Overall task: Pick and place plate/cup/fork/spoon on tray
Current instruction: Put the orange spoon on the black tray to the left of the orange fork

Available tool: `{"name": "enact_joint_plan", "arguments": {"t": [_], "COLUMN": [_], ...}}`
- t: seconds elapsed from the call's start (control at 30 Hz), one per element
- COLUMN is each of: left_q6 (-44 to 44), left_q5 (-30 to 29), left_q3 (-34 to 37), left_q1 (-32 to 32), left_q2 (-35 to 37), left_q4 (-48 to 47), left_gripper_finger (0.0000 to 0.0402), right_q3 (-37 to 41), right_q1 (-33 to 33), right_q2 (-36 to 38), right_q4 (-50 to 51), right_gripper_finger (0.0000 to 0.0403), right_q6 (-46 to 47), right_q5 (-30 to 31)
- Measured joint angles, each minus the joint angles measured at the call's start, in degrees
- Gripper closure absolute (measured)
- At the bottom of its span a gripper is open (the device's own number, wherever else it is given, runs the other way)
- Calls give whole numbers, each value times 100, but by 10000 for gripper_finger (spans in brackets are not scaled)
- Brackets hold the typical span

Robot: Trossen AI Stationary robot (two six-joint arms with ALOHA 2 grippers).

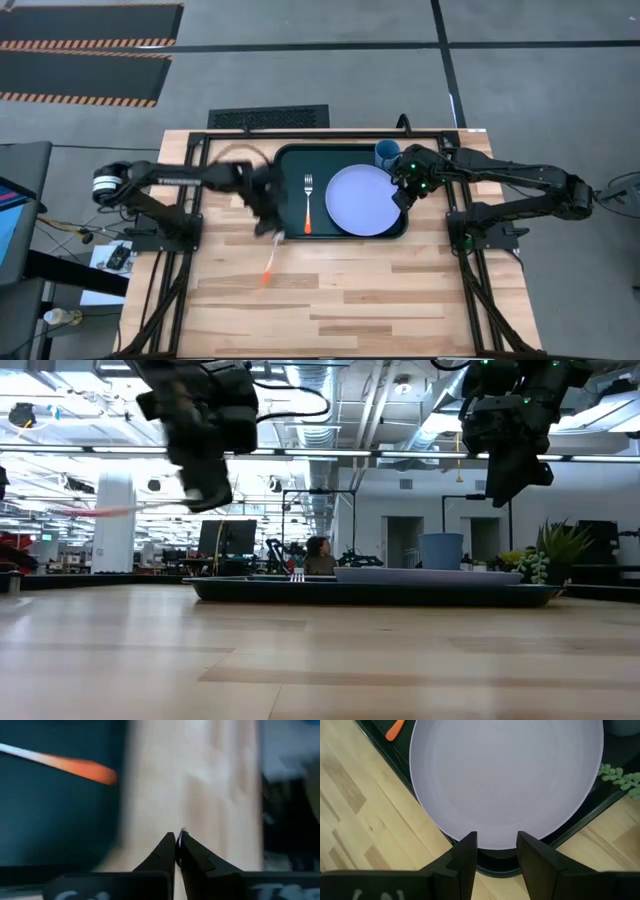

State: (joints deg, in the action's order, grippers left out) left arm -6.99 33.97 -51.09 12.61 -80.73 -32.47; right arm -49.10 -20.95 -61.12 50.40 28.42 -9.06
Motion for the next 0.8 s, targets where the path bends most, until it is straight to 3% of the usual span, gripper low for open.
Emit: {"name": "enact_joint_plan", "arguments": {"t": [0.13, 0.4, 0.63, 0.8], "left_q6": [58, 566, 1380, 1285], "left_q5": [-488, -404, -126, 63], "left_q3": [-329, -1118, -1959, -2059], "left_q1": [1053, 2361, 2618, 2724], "left_q2": [-32, -1155, -2383, -2862], "left_q4": [10, -219, -760, -691], "left_gripper_finger": [401, 401, 401, 401], "right_q3": [0, 0, 0, 0], "right_q1": [-2, -2, -2, -2], "right_q2": [1, 2, 2, 2], "right_q4": [-14, -14, -9, 2], "right_gripper_finger": [242, 242, 242, 242], "right_q6": [-2, 0, 0, 2], "right_q5": [0, 5, 7, 7]}}
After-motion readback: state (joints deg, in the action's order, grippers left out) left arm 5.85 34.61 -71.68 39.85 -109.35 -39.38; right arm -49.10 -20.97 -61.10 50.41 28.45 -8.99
